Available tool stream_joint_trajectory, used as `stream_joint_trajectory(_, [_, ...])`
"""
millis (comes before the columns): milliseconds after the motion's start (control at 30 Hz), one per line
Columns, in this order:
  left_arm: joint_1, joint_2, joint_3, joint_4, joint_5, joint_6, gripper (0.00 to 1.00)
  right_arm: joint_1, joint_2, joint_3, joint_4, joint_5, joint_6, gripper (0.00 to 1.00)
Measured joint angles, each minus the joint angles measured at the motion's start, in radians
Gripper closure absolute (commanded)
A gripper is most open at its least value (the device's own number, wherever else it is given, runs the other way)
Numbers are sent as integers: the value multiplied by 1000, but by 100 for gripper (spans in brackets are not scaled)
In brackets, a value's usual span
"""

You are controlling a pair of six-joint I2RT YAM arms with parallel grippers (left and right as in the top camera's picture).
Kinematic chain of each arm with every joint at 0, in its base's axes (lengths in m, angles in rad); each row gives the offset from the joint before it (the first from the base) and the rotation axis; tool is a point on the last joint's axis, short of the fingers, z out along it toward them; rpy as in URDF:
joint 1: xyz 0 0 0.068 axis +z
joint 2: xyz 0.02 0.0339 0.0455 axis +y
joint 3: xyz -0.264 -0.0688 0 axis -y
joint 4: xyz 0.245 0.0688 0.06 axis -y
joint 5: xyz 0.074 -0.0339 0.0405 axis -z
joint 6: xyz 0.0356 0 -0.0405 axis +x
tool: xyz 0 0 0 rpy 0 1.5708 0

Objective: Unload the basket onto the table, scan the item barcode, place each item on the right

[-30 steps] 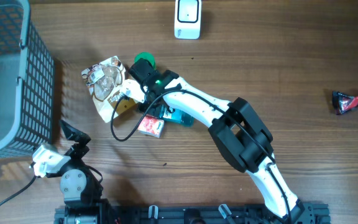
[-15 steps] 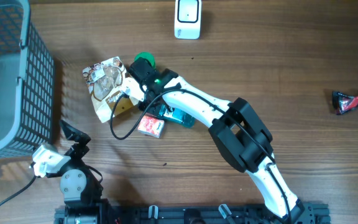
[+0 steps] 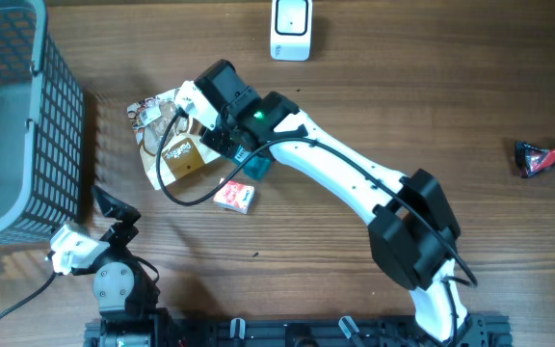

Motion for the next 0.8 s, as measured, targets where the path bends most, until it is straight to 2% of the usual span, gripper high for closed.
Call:
stream_joint_trajectory(167, [0,0,0,0,0,0,0,0,-18,1,-15,0,62,81])
stream_joint_trajectory(467, [0,0,0,0,0,0,0,0,-33,13,-214,-1,109,84])
stream_joint_trajectory(500, [0,0,0,0,0,0,0,0,-33,13,-213,-1,110,84])
stream_joint_trajectory(667, [0,0,0,0,0,0,0,0,-33,13,-105,-1,116,69])
stream_joint_trajectory(800, [0,0,0,0,0,0,0,0,-33,13,-19,0,120,69])
